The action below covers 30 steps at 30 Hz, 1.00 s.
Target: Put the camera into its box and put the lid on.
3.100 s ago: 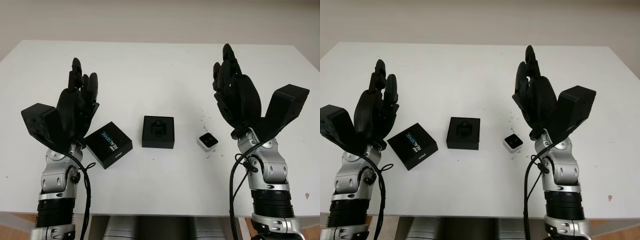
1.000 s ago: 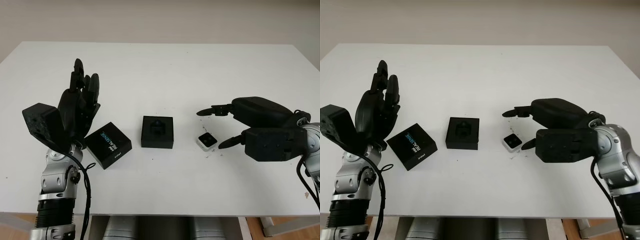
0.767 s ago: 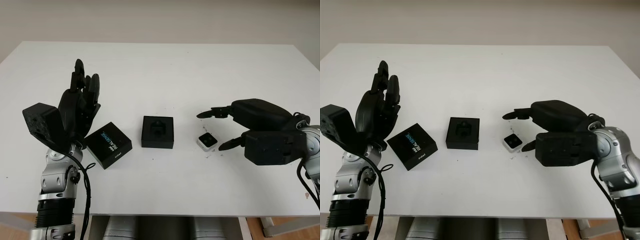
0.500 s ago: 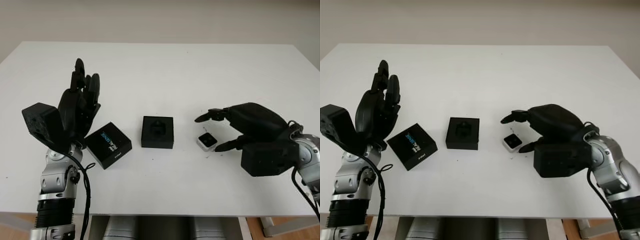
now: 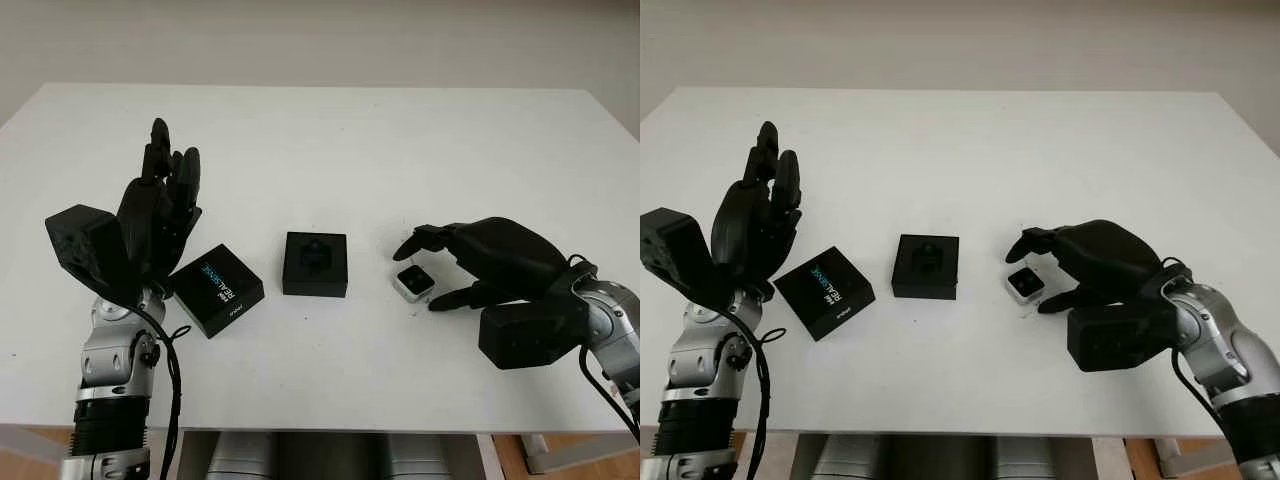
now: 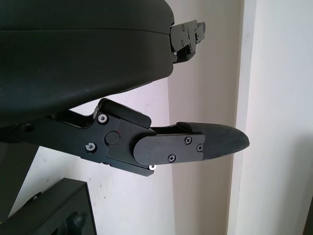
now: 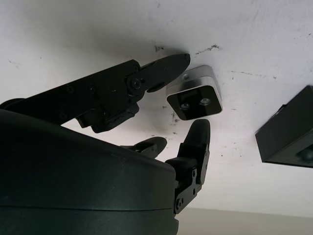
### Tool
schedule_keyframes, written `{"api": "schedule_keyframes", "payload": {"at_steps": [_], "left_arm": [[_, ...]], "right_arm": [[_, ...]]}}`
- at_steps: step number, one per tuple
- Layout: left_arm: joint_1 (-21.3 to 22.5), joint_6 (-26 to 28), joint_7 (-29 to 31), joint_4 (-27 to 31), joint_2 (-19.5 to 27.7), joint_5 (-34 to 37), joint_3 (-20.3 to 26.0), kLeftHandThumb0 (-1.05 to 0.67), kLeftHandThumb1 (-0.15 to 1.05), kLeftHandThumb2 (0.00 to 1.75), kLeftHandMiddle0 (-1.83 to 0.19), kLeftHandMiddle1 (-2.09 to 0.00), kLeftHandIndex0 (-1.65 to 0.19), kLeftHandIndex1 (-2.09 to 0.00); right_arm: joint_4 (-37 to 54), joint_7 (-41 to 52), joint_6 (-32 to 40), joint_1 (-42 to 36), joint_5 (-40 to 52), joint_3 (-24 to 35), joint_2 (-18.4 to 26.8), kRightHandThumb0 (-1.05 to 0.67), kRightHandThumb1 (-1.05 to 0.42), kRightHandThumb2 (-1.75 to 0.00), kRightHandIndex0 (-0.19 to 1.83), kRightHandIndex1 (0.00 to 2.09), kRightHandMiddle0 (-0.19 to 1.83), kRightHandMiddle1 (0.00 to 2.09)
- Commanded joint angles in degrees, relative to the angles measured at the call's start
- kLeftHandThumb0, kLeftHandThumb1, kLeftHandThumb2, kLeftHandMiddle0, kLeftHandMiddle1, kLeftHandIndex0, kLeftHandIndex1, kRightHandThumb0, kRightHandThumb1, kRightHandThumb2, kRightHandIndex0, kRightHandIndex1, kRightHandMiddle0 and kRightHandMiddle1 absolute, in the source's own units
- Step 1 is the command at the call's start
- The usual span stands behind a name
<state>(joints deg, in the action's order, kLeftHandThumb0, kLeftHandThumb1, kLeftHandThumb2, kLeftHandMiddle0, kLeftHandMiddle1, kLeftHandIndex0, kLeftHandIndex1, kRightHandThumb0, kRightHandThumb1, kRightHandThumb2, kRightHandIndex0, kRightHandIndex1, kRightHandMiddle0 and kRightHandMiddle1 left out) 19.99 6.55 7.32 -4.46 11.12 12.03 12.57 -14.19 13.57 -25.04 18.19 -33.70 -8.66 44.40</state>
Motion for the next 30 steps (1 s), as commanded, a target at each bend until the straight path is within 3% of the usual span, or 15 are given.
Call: {"api": "schedule_keyframes", "payload": {"at_steps": [1, 12, 22, 30], "left_arm": [[0.6, -0.1, 0.0, 1.5, 0.3, 0.3, 0.1, -0.76, 1.05, 0.44, 0.19, 0.0, 0.19, 0.0], [0.3, 0.0, -0.4, 1.7, 0.1, 0.1, 0.0, -0.75, 1.05, 0.45, 0.19, 0.0, 0.19, 0.0], [-0.1, 0.3, -0.2, 2.3, 0.1, 0.5, 0.1, -0.76, 1.05, 0.44, 0.19, 0.0, 0.19, 0.0], [-0.2, 0.4, -0.3, 2.3, 0.0, 0.3, 0.0, -0.76, 1.05, 0.44, 0.19, 0.0, 0.19, 0.0]], "right_arm": [[-1.3, -0.9, -0.9, 1.1, 0.0, -0.2, 0.0, -0.37, -0.84, -0.05, 0.47, 0.12, 0.29, 0.89], [-2.8, -1.5, 0.0, 1.4, -0.5, -0.8, -0.6, -0.35, -0.87, -0.06, 0.48, 0.11, 0.28, 0.9], [-4.1, -3.6, -1.2, 2.3, -1.1, -1.2, -0.7, -0.34, -0.88, -0.05, 0.53, 0.13, 0.29, 1.1], [-4.6, -3.8, -1.0, 1.9, 0.4, -0.7, -1.1, -0.34, -0.88, -0.05, 0.54, 0.13, 0.35, 1.12]]}}
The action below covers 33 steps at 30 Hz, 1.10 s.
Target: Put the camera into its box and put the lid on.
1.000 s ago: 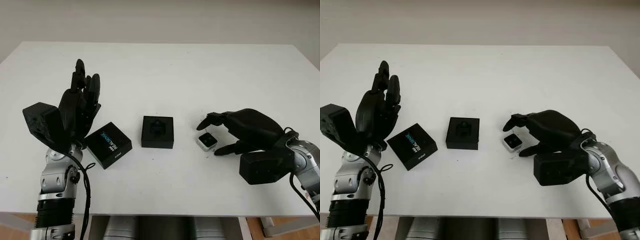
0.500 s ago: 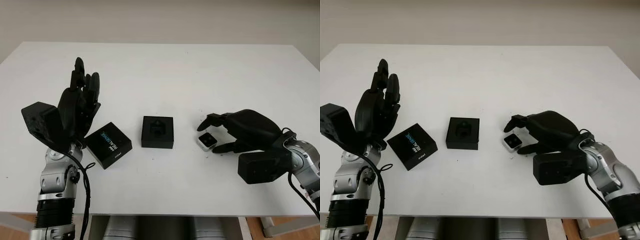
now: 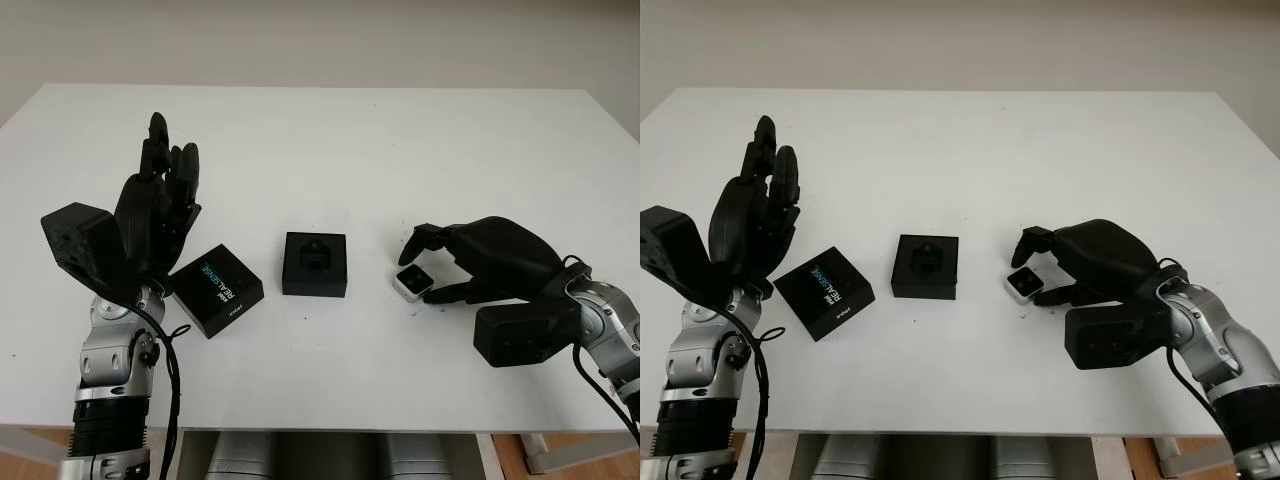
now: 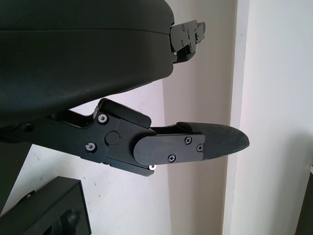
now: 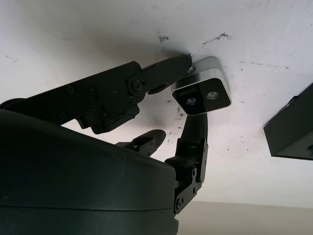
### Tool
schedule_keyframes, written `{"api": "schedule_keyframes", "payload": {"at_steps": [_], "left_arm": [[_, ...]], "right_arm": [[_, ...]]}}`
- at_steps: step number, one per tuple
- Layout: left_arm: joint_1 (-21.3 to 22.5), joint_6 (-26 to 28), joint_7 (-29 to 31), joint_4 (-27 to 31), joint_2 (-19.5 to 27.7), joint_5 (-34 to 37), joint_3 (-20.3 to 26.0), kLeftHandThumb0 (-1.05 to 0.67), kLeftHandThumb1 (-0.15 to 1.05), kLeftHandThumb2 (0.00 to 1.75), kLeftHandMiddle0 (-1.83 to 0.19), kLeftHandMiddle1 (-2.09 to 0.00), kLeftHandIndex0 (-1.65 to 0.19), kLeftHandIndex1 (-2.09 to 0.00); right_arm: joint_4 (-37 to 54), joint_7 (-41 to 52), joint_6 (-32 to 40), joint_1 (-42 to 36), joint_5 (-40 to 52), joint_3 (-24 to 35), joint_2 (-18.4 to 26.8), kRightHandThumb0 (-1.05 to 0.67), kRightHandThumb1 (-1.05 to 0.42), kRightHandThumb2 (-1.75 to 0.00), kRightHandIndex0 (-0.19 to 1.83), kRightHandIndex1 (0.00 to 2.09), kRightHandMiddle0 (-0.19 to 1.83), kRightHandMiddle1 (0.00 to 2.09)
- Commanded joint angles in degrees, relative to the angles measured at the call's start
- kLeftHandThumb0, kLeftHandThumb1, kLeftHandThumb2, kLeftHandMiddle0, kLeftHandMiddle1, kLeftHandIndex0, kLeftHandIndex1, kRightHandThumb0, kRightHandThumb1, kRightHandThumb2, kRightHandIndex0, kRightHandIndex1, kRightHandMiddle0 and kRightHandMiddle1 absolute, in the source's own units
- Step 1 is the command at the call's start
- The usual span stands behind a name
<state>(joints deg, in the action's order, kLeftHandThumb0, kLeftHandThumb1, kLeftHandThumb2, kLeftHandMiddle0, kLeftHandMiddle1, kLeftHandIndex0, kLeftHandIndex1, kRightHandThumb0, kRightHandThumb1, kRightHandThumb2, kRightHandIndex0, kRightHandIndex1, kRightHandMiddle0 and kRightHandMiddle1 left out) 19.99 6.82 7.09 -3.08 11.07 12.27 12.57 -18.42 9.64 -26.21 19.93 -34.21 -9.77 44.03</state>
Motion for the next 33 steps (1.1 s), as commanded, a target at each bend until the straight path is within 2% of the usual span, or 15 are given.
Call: {"api": "schedule_keyframes", "payload": {"at_steps": [1, 8, 26, 33], "left_arm": [[-0.2, 0.2, -0.2, 1.0, 0.1, 0.0, 0.0, -0.76, 1.05, 0.44, 0.19, 0.0, 0.19, 0.0], [0.0, 0.8, -1.2, 1.2, -0.1, -0.3, -0.1, -0.76, 1.05, 0.43, 0.19, 0.0, 0.19, 0.0], [-0.4, 0.9, -1.1, 1.9, -0.2, -0.4, -0.3, -0.76, 1.05, 0.44, 0.19, 0.0, 0.19, 0.0], [-0.4, 0.5, -1.3, 1.5, -0.4, -0.5, -0.3, -0.76, 1.05, 0.44, 0.19, 0.0, 0.19, 0.0]], "right_arm": [[-0.3, 0.6, 0.4, 0.0, 1.9, 0.7, -0.9, -0.33, -0.88, -0.05, 0.55, 0.13, 0.35, 1.12], [-0.6, 3.1, 1.9, -0.1, 6.5, 1.2, -1.2, -0.33, -0.87, -0.05, 0.53, 0.12, 0.31, 1.13], [1.7, 8.7, 6.1, -0.2, 7.6, 1.0, -0.9, -0.35, -0.86, -0.05, 0.46, 0.07, 0.29, 1.02], [1.7, 8.2, 5.7, -0.2, 7.1, 0.9, -0.8, -0.37, -0.85, -0.05, 0.48, 0.08, 0.32, 0.98]]}}
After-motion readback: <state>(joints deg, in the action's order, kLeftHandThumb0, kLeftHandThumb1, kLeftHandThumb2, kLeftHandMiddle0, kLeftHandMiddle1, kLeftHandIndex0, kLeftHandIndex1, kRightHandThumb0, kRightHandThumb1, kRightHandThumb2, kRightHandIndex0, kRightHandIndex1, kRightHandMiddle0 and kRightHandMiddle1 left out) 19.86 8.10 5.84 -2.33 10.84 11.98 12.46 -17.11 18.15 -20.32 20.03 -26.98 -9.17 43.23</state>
